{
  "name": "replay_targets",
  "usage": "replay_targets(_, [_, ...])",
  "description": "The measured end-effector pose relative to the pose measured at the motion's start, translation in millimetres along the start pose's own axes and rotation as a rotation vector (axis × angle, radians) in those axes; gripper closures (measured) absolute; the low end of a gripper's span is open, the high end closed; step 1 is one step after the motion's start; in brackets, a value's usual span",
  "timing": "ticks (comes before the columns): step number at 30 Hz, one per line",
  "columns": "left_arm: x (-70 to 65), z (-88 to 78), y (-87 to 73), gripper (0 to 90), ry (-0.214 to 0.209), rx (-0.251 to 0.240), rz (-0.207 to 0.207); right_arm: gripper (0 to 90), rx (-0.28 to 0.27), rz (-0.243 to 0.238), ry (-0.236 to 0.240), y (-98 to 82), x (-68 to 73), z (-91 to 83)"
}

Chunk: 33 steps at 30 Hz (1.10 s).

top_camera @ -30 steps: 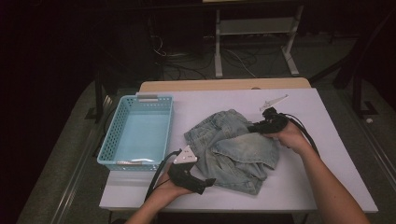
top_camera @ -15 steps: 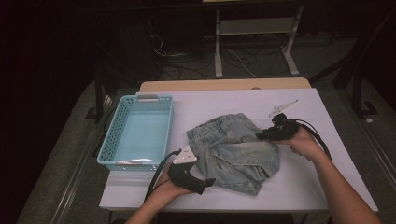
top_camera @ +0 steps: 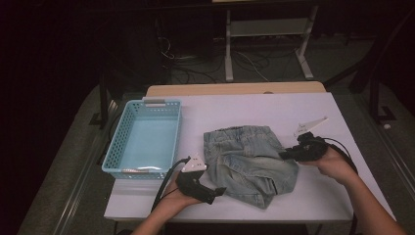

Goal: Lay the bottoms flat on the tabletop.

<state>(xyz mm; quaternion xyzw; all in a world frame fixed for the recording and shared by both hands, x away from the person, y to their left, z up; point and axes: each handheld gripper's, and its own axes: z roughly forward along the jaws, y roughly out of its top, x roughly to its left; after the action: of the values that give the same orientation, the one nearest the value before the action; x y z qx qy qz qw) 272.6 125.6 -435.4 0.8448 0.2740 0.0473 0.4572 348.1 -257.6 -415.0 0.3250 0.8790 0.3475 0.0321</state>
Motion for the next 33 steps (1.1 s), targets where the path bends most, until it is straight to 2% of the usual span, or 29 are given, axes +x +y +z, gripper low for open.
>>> replay_targets(8, [-0.4,0.7,0.3,0.0,0.002,0.004,0.004,78.6,0.007,0.004,-0.008,-16.4,14.1,-7.7])
replay_targets(10, [-0.8,1.1,0.5,0.0,0.001,0.004,0.003,73.0,0.000,0.007,-0.018,-15.3,13.4,-6.3])
replay_targets(13, [-0.5,1.7,0.6,0.0,0.005,0.006,0.004,56.9,-0.012,0.006,-0.034,-14.9,12.4,-5.5])
replay_targets(15, [0.0,2.8,1.4,0.0,0.016,0.009,0.002,50.8,-0.027,0.007,-0.036,-14.9,10.9,-7.1])
replay_targets(16, [0.2,3.3,2.2,0.0,0.024,0.010,0.003,46.1,-0.052,0.006,-0.043,-14.7,10.3,-8.9])
replay_targets(21, [2.0,4.3,9.6,0.0,0.077,0.002,-0.006,37.5,-0.139,0.036,-0.073,-11.8,5.1,-19.0])
replay_targets(25, [7.0,6.1,18.2,0.2,0.116,-0.004,-0.026,37.0,-0.161,0.049,-0.099,-10.0,0.4,-21.3])
replay_targets(29, [10.0,10.4,29.6,5.2,0.152,-0.028,-0.039,37.0,-0.180,0.070,-0.114,-7.0,-6.5,-21.0])
replay_targets(33, [13.8,16.4,39.3,5.2,0.178,-0.042,-0.049,36.2,-0.196,0.092,-0.116,-2.2,-13.2,-19.9])
